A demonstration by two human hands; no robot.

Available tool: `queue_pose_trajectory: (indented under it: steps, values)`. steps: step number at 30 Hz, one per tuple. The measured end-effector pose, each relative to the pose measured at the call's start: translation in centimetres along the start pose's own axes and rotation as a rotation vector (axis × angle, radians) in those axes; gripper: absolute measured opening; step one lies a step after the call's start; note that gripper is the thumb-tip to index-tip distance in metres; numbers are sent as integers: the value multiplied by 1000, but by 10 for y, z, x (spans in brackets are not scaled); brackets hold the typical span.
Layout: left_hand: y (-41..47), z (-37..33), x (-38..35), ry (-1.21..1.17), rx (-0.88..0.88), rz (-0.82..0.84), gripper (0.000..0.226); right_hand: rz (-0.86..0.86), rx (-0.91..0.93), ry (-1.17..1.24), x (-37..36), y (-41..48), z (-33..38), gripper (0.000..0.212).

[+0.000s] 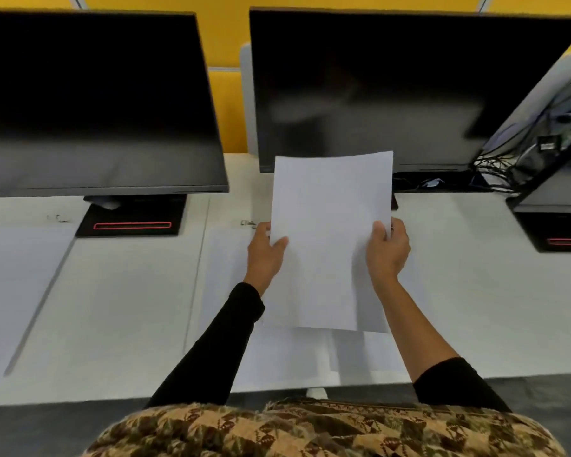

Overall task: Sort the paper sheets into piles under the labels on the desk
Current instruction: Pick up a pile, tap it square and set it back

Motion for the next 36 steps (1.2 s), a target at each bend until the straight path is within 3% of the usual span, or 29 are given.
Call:
queue_pose_trajectory:
  steps: [8,12,14,17,21,28,36]
  values:
    - [-8,63,-102,113,232,43,42,92,-156,-245,41,49,-83,36]
    - [-15,91,-131,622,379,170,51,308,-307,-602,35,53,-135,52]
    - [-16,92,-138,754,401,191,65,375,-334,-773,35,49,-149,66]
    - [-18,91,-146,775,475,217,85,419,-336,-808,29,47,-148,80]
    - [-20,104,-148,611,603,207,94,476,-391,-873,27,48,-152,91]
    - [-23,107,-141,607,623,110,80,535,-495,-813,33,51,-162,100]
    - [-27,92,-146,803,330,86,78,610,-479,-723,33,43,-168,102]
Point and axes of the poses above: each hand's wrist, its own y-axis towards the middle knuckle, its own x-axis out of the back of the hand, z = x × y, the point moved 10 cm from there along y, towards the middle knuckle, and after that the axes turned 3 degrees about z, right-handed, at the moved point
